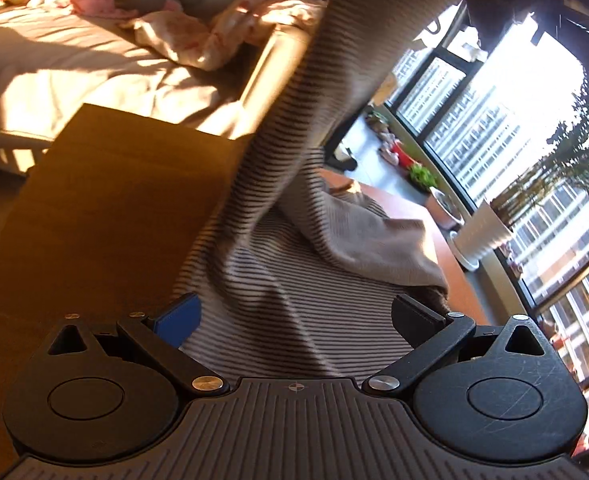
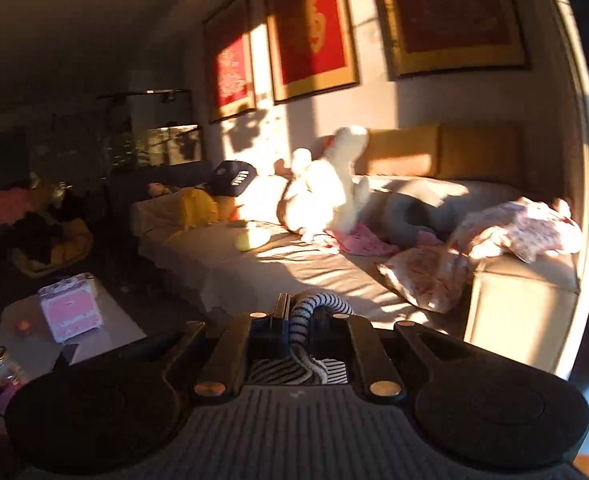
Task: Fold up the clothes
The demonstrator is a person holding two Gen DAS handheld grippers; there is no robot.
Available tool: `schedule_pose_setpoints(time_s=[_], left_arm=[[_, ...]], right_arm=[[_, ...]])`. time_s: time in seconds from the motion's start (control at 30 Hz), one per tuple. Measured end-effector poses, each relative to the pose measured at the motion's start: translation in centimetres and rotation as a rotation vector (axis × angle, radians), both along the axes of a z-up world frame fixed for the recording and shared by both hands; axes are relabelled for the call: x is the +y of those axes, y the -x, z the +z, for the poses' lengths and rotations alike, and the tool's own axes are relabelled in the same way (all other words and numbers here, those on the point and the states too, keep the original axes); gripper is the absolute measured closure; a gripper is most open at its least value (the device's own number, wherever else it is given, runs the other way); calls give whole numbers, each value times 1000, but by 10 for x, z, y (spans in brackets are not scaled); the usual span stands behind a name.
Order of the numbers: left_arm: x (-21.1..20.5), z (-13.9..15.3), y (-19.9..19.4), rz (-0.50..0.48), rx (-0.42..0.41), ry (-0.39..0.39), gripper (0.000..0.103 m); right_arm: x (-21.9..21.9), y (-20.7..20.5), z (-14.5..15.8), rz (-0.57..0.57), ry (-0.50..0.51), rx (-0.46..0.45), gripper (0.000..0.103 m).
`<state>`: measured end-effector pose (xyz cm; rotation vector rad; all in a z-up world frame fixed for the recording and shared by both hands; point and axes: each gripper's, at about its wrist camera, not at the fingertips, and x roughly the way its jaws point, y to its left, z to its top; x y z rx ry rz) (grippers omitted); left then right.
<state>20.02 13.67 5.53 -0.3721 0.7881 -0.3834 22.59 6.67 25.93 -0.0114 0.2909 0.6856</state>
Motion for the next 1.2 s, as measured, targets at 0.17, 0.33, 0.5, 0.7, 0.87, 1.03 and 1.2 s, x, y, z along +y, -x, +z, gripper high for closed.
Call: schedule_pose_setpoints(time_s=[0.17, 0.33, 0.5, 0.7, 0.87, 1.03, 1.2], left_arm=[[-13, 5, 3, 0, -40, -31, 0], [-8, 2, 8, 1, -47, -59, 0], [-8, -4, 3, 3, -22, -61, 0], [-19, -6, -7, -35, -8, -52, 0], [-31, -5, -12, -86, -12, -44, 0], [-45, -1, -16, -125, -40, -65, 0], [-49, -3, -22, -126, -43, -70, 0]], right_arm=[[48, 7, 5, 89, 111, -84, 95], [16, -15, -11, -7, 167, -48, 95], [-60, -25, -34, -147, 185, 47, 95], [-136, -24, -96, -297, 248, 252, 95], [-180, -24, -151, -448, 264, 439, 87], [-199, -9, -160, -486, 187, 469, 40], [-207, 8, -156, -512, 137, 453, 37]])
